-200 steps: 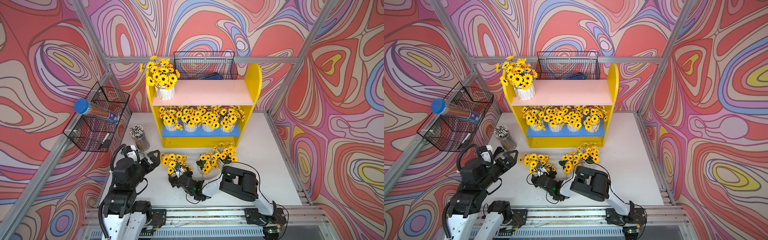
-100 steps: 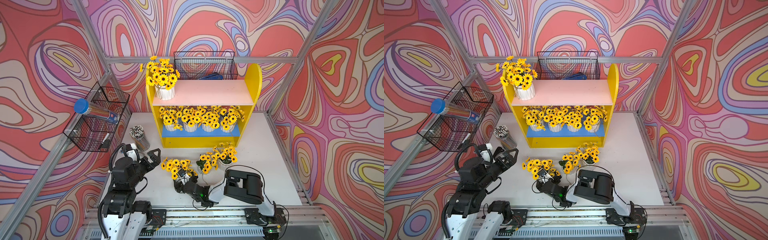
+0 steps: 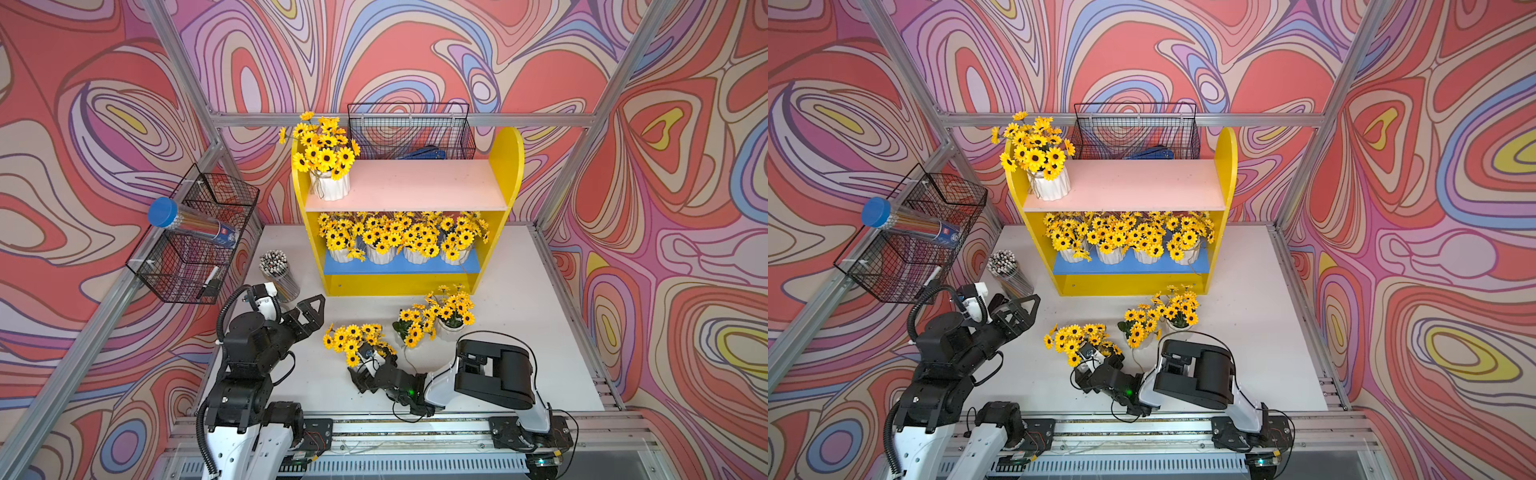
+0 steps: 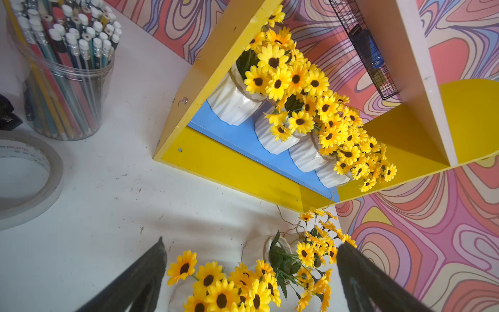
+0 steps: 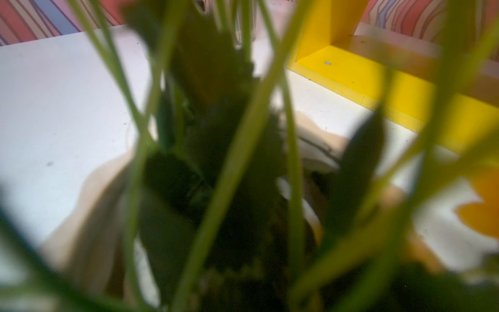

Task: Take the sunflower pots off the shelves
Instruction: Place the sunflower pot at the center of the board.

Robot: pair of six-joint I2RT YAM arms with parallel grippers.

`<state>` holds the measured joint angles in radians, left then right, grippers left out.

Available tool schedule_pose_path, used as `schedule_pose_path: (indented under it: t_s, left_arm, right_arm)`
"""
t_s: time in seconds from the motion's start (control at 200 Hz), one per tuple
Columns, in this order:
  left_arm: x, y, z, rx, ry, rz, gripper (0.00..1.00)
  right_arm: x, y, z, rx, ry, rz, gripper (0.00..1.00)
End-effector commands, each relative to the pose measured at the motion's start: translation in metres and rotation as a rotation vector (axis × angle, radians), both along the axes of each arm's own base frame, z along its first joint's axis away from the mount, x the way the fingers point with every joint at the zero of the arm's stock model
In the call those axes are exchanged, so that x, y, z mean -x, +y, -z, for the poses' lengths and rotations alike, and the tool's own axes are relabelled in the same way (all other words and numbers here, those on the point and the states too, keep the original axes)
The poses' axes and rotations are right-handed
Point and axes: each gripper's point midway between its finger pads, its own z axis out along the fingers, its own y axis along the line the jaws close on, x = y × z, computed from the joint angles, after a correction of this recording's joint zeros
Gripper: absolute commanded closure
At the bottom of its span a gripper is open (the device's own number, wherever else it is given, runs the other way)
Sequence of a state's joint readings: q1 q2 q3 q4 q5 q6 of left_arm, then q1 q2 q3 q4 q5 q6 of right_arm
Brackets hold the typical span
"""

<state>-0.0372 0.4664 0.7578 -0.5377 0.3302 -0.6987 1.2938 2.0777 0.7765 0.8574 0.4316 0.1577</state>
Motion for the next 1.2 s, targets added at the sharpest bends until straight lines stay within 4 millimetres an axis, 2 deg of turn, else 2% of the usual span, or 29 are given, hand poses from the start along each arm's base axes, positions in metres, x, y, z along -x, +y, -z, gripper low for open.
schedule_pose_path:
  t_s: [0.0, 0.2, 0.3, 0.481, 0.551, 0.641, 0.691, 0.806, 0.881, 0.966, 1.052, 1.197]
  left_arm:
    - [-0.003, -0.006, -0.017, -0.003, -0.074, 0.04, 0.0]
    - [-0.004, -0.005, -0.019, -0.004, -0.086, 0.035, 0.0]
    - [-0.006, -0.005, -0.017, -0.003, -0.083, 0.033, 0.0]
    - [-0.011, -0.005, -0.013, -0.015, -0.077, 0.037, 0.0]
    - [-0.014, -0.005, -0.012, -0.018, -0.078, 0.037, 0.0]
    - [-0.018, -0.006, -0.012, -0.013, -0.077, 0.041, 0.0]
    - [-0.019, -0.007, -0.012, -0.008, -0.076, 0.045, 0.0]
    - [-0.018, -0.007, -0.015, -0.008, -0.086, 0.045, 0.0]
    - [-0.018, -0.008, -0.013, -0.002, -0.09, 0.051, 0.0]
    - [-0.021, -0.009, 0.001, 0.034, -0.043, 0.045, 0.0]
    - [-0.02, -0.008, 0.023, 0.059, 0.042, 0.026, 0.04]
    - [-0.013, -0.001, 0.065, 0.094, 0.188, -0.037, 0.1]
  right_arm:
    - [-0.015, 0.002, 0.009, -0.024, 0.071, -0.014, 0.02]
    - [-0.046, 0.015, 0.023, 0.023, 0.043, 0.007, 0.02]
    - [-0.05, 0.025, 0.025, 0.052, 0.026, -0.009, 0.02]
    - [-0.06, 0.029, 0.026, 0.063, 0.023, 0.009, 0.02]
    - [-0.073, 0.031, 0.023, 0.046, 0.025, 0.032, 0.02]
    - [-0.093, 0.038, 0.029, 0.037, 0.076, 0.018, 0.02]
    - [-0.093, 0.039, 0.025, 0.039, 0.079, 0.012, 0.02]
    - [-0.064, 0.023, 0.022, 0.027, 0.082, 0.006, 0.02]
    - [-0.06, 0.02, 0.026, 0.075, 0.079, 0.003, 0.02]
    - [-0.071, 0.007, 0.031, 0.054, 0.104, 0.03, 0.02]
    - [-0.07, 0.009, 0.026, 0.021, 0.129, 0.009, 0.02]
    - [-0.076, 0.009, 0.035, 0.025, 0.154, 0.029, 0.02]
